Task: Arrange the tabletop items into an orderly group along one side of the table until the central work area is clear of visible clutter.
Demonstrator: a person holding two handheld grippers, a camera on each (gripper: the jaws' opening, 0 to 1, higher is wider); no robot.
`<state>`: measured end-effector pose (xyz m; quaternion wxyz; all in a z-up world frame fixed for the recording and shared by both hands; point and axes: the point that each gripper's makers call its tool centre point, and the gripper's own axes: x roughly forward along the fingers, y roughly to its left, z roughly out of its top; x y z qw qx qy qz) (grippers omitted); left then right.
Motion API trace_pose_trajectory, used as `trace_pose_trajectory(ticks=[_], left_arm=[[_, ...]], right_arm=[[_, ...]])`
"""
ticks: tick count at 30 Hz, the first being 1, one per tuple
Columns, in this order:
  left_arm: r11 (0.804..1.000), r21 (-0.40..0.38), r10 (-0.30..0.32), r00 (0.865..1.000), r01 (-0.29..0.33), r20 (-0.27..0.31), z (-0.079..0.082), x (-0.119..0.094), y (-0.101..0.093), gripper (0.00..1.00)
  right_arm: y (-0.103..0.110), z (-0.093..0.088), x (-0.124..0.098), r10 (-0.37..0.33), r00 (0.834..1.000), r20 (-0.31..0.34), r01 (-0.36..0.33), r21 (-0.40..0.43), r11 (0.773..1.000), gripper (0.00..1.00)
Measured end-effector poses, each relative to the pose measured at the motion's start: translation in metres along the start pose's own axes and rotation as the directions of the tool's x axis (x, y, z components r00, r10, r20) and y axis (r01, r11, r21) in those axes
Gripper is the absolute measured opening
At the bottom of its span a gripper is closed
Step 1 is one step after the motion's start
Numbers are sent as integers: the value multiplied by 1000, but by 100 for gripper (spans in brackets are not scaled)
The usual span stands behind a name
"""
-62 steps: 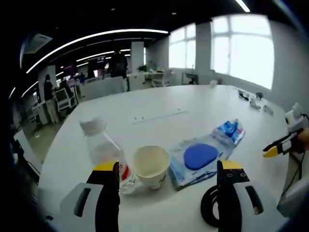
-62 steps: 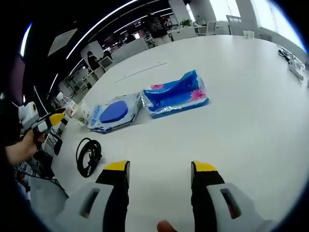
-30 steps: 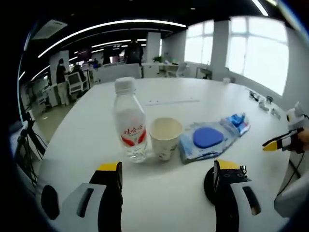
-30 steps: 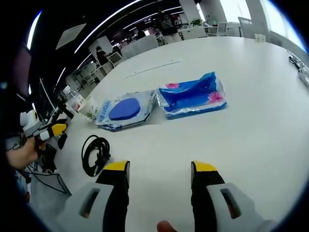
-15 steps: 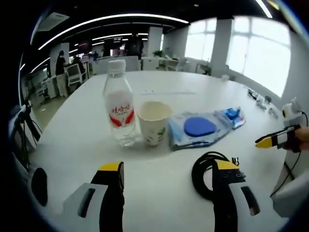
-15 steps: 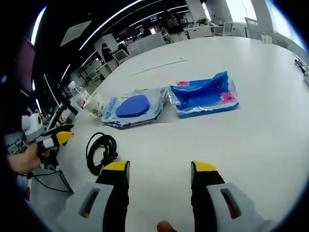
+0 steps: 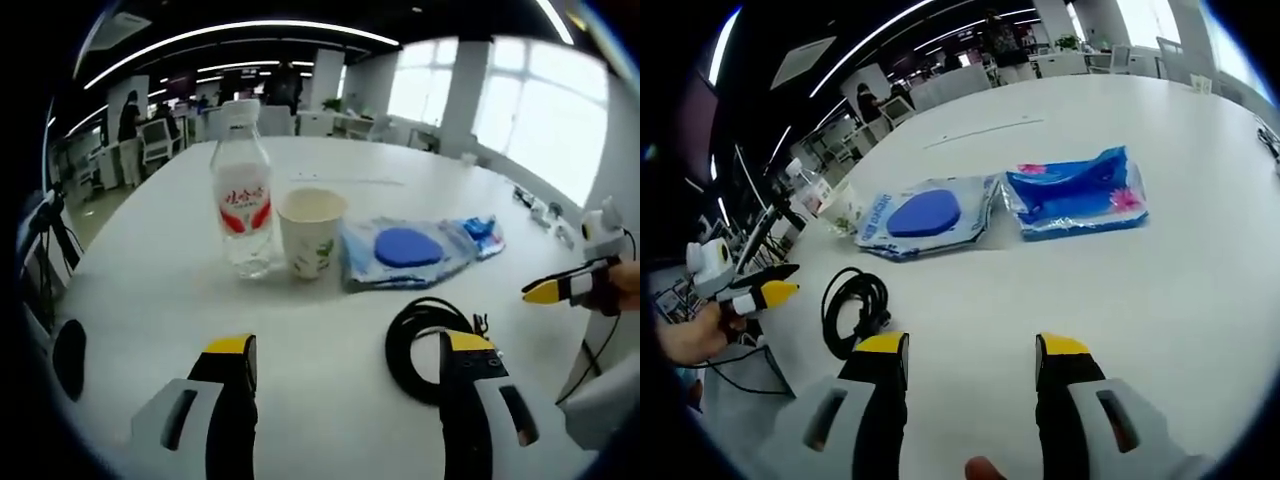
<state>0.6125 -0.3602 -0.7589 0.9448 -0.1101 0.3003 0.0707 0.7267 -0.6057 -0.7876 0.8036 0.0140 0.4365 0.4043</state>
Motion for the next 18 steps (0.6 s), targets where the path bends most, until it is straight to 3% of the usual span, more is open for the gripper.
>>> trace_pose_trajectory(ticks=[8,13,18], left_arm=[[1000,-7,-6,1000,6,2,0,0,-2,71],[1000,-10,-22,1000,22,6,2,3,-10,70],[999,-16,-29,1000,29,-4,0,7,-11,68]], right_arm=[[11,6,4,30,1000,7,-30,-30,999,48],[43,16,11,116,993,33,-113,-96,989,48],[69,16,20,161,987,-2,-159,-157,975,48]])
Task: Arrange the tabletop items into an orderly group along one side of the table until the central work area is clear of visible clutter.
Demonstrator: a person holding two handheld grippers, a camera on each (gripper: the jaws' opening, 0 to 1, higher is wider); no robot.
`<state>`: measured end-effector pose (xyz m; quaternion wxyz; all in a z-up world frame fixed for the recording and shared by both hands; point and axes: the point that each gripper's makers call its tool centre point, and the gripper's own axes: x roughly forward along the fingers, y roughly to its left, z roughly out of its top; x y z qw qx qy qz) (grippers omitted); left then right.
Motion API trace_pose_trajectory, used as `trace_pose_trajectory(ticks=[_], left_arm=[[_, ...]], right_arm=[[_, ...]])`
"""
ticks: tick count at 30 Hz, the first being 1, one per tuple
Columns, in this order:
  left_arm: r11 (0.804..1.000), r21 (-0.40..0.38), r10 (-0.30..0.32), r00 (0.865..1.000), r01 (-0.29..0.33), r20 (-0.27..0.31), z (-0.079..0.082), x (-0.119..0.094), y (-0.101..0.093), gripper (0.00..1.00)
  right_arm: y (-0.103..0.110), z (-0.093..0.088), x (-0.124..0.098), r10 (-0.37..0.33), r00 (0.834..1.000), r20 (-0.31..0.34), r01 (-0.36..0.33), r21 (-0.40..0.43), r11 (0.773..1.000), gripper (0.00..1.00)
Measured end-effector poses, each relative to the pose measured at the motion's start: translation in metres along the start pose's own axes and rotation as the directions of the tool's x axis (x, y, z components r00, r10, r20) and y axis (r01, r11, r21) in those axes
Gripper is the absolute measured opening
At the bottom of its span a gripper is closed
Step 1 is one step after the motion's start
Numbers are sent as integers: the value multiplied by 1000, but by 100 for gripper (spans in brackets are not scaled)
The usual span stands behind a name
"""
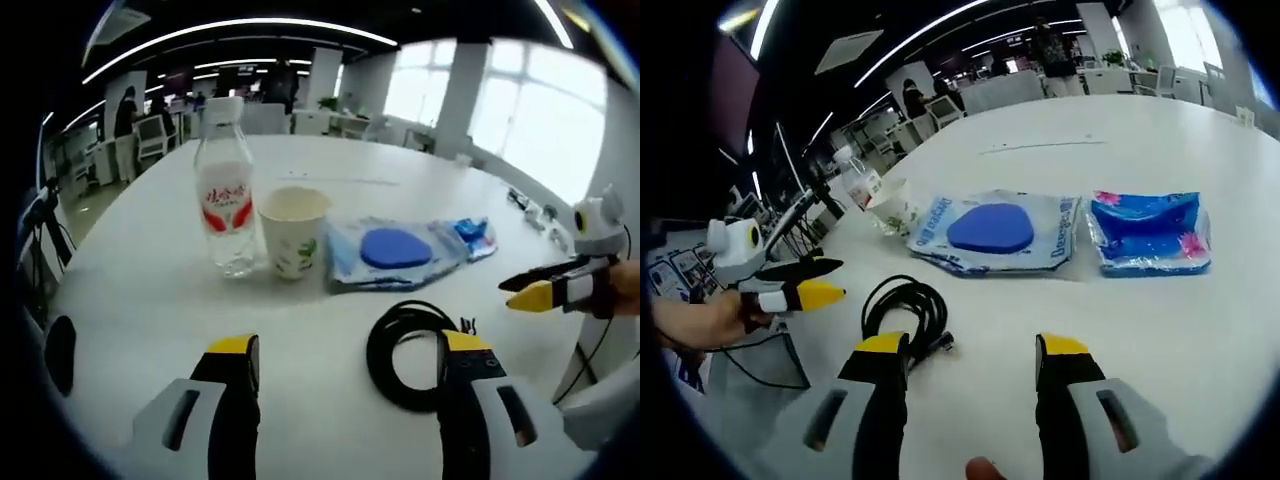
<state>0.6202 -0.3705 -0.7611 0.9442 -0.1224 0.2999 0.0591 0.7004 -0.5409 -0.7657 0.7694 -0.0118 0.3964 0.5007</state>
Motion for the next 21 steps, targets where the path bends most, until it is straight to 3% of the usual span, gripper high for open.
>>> trace_pose_trajectory(ticks=[11,21], left_arm=[[999,-41,-7,1000,6,-29,-13,0,-11,65],[996,-94,-10,997,3,-72,-26,-1,-24,61]], right_arm=[[18,10,21,51,998,-27,-52,-67,996,48],[24,2,30,64,996,-65,-70,-90,993,47]])
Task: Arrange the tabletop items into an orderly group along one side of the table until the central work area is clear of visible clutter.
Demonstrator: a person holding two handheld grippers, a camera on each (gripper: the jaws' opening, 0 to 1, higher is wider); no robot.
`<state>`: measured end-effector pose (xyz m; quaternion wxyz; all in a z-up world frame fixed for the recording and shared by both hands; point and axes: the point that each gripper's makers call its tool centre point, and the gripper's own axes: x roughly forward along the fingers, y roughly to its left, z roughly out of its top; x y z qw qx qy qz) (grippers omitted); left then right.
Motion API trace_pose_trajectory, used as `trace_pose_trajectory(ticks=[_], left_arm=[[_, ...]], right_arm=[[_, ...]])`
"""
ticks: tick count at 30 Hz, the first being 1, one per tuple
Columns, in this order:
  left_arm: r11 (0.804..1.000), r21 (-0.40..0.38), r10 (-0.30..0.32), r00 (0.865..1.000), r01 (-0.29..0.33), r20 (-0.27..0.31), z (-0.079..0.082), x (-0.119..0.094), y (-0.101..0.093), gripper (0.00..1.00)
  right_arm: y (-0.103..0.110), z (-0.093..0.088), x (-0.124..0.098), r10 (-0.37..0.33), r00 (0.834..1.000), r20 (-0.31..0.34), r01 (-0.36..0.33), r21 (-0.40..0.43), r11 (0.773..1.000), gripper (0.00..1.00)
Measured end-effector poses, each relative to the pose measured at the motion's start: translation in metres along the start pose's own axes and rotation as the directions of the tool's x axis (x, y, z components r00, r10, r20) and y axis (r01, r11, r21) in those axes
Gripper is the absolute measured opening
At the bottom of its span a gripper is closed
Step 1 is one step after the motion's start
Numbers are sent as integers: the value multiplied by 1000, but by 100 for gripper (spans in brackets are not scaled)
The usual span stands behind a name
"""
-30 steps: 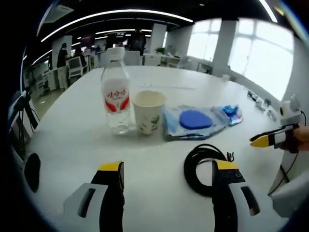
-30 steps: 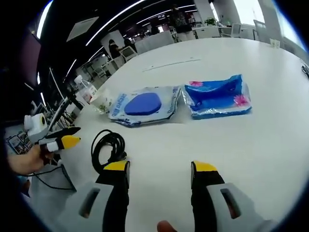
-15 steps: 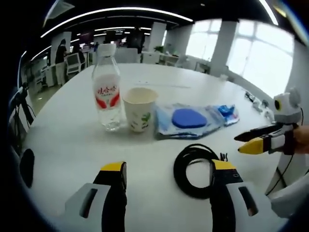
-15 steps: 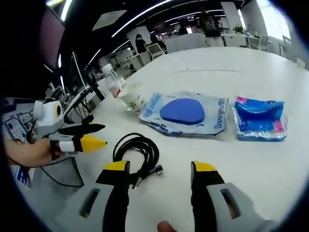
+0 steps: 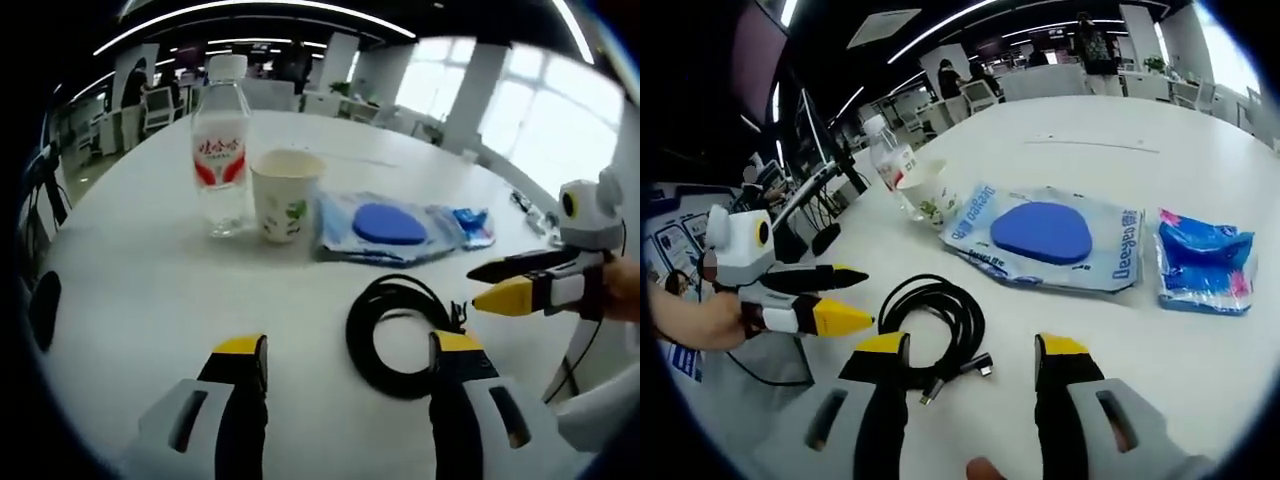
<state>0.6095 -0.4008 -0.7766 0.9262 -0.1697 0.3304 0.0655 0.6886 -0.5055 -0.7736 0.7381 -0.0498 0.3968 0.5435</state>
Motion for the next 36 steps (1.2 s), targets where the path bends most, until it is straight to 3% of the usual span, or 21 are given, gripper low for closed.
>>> trace_pose_trajectory(ticks=[3,6,27,31,34,35,36], left_arm=[[1000,-12,-3,1000,3,-7,-1,-3,-6,57],[996,-82,-33,999,32,-14,-3,-2,-12,51],[988,-150,-36,997,27,-62,-19,22,-5,33],[987,-161,-29,998,19,-60,-19,22,-2,24],[986,-163,-61,993,44,-104,-27,23,-7,11],[993,-122,-16,997,6,-78,-23,22,0,8],[990,-139,-30,996,18,-85,-25,21,-3,8]], right_arm=[[2,-2,3,3,1000,-9,-3,7,1000,47],[5,-7,6,8,1000,-20,-8,1,1000,47],[15,-24,21,27,998,-62,-27,0,1000,39],[12,-23,23,16,999,-44,-15,30,999,34],[9,-23,24,2,999,-41,0,48,999,28],[8,-23,23,-3,999,-39,5,51,999,26],[7,-24,23,-4,999,-41,7,57,998,24]])
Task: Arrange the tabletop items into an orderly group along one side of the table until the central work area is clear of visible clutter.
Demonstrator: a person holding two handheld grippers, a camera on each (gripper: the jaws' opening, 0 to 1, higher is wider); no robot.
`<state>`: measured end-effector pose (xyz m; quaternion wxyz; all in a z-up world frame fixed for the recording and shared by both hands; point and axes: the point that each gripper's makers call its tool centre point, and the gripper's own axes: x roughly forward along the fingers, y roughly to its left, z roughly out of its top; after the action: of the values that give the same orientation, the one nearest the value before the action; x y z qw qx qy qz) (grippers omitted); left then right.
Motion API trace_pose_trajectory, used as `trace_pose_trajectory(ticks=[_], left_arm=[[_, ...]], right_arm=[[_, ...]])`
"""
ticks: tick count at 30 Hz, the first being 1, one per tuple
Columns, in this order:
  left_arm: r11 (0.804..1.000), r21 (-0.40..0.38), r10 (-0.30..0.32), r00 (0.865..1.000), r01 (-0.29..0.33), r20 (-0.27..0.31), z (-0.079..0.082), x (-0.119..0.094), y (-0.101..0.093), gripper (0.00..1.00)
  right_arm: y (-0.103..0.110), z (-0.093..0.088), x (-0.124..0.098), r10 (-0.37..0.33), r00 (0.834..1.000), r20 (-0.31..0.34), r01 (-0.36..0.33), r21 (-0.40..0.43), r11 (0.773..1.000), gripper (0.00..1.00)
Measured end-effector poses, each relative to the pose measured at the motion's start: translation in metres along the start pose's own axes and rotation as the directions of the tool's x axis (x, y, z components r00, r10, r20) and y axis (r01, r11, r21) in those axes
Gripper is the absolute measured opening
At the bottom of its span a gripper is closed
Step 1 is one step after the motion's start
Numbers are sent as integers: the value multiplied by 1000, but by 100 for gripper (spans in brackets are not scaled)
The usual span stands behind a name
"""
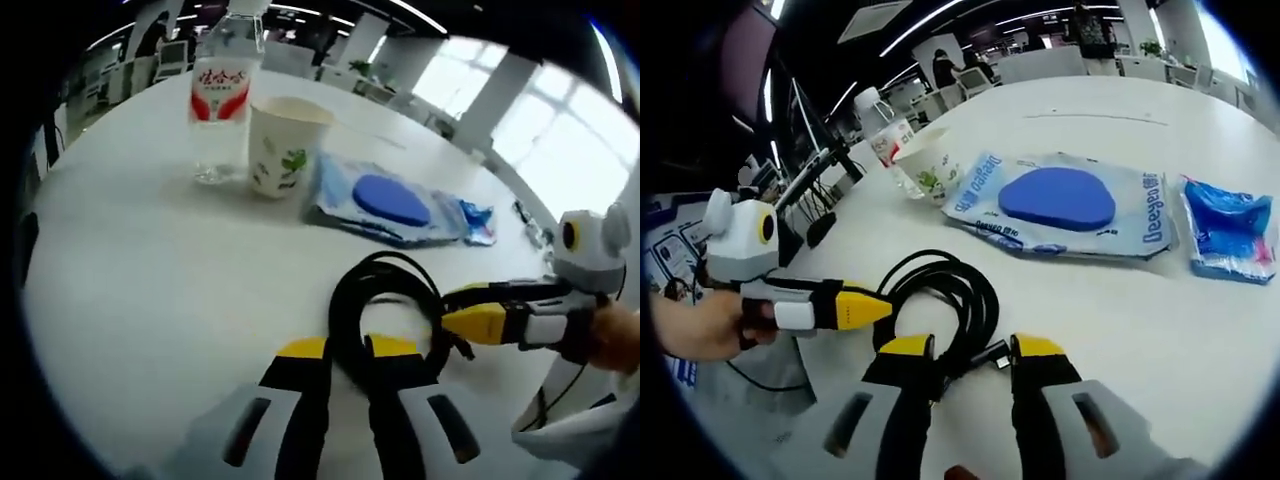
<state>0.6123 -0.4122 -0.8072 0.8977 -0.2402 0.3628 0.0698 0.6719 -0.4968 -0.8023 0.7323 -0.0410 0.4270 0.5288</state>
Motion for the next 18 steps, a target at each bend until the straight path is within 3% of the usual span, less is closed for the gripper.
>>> trace_pose_trajectory(ticks=[2,4,6,8,11,18], left_arm=[[999,-33,-1,1000,1,0,0,-1,1,8],[998,-55,2,1000,-2,-5,0,0,4,6],[998,-62,10,1000,-10,-5,-1,-1,2,5],[997,-76,7,1000,-8,-10,-1,-3,-1,3],[997,-81,7,1000,-7,-4,2,-6,-3,1],[994,-110,-8,1000,8,5,5,-10,-10,1]], right_arm=[[-4,-2,-1,-13,1000,0,13,25,1000,20],[2,0,-1,12,999,32,-15,105,994,16],[3,-4,-7,14,999,36,-17,100,995,6],[6,-5,-8,19,999,45,-23,103,994,3],[7,-2,-11,30,997,73,-41,159,986,1],[2,15,-18,35,994,106,-50,145,988,0]])
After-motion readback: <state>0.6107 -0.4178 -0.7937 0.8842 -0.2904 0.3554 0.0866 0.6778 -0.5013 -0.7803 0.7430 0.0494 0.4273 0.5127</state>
